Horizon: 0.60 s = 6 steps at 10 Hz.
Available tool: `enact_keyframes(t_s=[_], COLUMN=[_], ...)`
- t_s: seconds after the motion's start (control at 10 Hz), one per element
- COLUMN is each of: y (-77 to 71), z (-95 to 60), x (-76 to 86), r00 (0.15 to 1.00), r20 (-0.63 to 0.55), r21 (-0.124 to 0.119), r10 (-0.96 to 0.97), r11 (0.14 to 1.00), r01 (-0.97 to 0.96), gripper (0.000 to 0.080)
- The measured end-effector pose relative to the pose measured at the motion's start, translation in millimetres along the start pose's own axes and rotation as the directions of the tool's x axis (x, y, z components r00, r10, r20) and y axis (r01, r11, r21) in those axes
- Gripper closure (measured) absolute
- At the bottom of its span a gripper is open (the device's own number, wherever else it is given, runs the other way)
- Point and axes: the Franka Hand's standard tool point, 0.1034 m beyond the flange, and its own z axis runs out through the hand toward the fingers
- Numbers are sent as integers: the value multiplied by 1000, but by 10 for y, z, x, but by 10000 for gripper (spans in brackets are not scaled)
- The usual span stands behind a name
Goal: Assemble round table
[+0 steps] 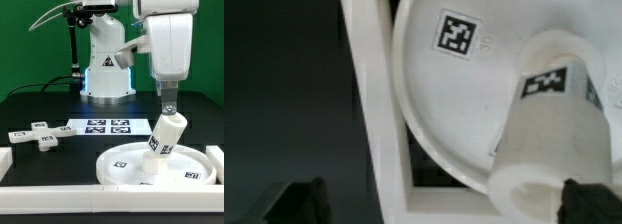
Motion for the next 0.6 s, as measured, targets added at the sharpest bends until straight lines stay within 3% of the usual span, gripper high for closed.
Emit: enact_keyframes(t_s=[0.2, 0.3, 0.6], y=[23, 73, 0], z=[-4, -25, 86], x=[-33, -23, 103], r00=[983, 954, 911], r20=[26, 53, 94], r21=[-8, -26, 1], r10=[-182, -296, -402], r11=[983, 954, 915], r01=[182, 298, 403], gripper=[150, 150, 150])
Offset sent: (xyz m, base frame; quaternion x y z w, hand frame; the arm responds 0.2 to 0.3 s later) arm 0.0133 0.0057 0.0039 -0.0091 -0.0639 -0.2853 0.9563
